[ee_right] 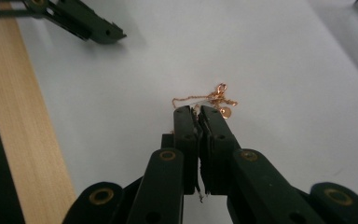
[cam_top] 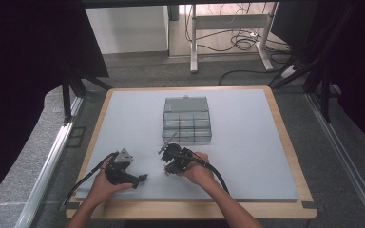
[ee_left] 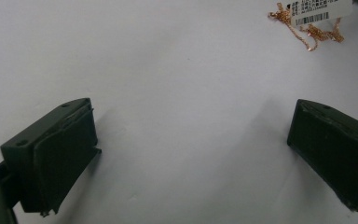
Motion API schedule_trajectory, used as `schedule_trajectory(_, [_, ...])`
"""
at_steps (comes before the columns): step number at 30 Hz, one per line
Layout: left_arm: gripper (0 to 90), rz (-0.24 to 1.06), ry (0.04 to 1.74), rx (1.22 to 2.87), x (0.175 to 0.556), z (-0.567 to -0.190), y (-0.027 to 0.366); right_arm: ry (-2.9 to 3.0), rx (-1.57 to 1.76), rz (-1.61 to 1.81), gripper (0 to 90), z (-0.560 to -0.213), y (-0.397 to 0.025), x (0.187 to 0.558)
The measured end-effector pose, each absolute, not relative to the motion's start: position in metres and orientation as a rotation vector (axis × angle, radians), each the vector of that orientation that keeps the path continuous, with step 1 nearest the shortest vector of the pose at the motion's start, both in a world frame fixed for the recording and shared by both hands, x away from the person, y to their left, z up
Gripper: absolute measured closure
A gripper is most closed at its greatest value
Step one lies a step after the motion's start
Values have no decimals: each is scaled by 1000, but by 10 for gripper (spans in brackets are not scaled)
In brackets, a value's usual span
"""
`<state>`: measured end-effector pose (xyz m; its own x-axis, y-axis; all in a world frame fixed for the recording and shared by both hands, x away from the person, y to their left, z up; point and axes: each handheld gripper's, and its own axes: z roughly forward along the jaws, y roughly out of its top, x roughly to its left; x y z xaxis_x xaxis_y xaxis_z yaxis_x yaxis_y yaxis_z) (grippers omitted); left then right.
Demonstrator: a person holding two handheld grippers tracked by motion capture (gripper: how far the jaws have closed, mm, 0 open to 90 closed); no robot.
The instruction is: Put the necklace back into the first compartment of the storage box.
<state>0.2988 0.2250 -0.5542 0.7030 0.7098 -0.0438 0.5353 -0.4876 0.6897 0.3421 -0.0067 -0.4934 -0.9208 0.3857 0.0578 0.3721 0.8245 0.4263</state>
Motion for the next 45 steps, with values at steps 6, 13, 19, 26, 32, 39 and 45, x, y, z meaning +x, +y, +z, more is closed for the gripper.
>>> schedule_trajectory(6, [12,320,944,2210,299,-554,225,2950,629,760,847,-475,-14,343])
schedule_trajectory(13, [13,317,947,2210,299,-554,225,2930,626,816,847,-456,-17,341])
schedule_trajectory(19, [12,317,947,2211,299,-554,225,2921,628,860,847,-444,-21,341])
schedule_trajectory(26, [13,317,946,2211,299,-554,225,2892,641,912,847,-429,-27,343])
schedule_trajectory(32, [12,318,945,2211,299,-554,225,2862,630,950,848,-411,-28,343])
schedule_trajectory(39, [12,318,945,2211,299,-554,225,2826,611,982,847,-392,-28,345])
schedule_trajectory(45, [12,316,948,2209,299,-554,225,2805,610,1008,848,-380,-28,347])
